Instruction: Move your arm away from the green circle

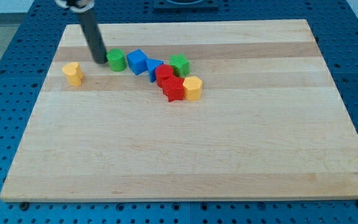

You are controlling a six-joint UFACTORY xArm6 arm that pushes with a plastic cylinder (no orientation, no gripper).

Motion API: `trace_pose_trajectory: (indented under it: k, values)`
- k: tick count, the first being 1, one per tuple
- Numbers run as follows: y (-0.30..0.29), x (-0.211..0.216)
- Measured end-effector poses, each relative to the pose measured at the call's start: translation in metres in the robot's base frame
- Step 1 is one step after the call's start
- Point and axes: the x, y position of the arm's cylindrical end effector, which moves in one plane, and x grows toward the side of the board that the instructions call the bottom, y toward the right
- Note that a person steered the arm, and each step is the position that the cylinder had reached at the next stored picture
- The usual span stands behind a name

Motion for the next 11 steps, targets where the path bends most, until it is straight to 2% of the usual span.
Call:
trace_pose_trajectory:
  k: [1,3,4,5,7,8,9,10,11]
  values:
    - [0.057,-0.011]
    - [0.068,-0.012]
    - [0.102,-0.015]
    - [0.173,-0.013]
    - [0.259,-0.009]
    - [0.308,0.021]
    - [0.303,0.064]
    - [0.262,0.099]
    - [0.252,0.099]
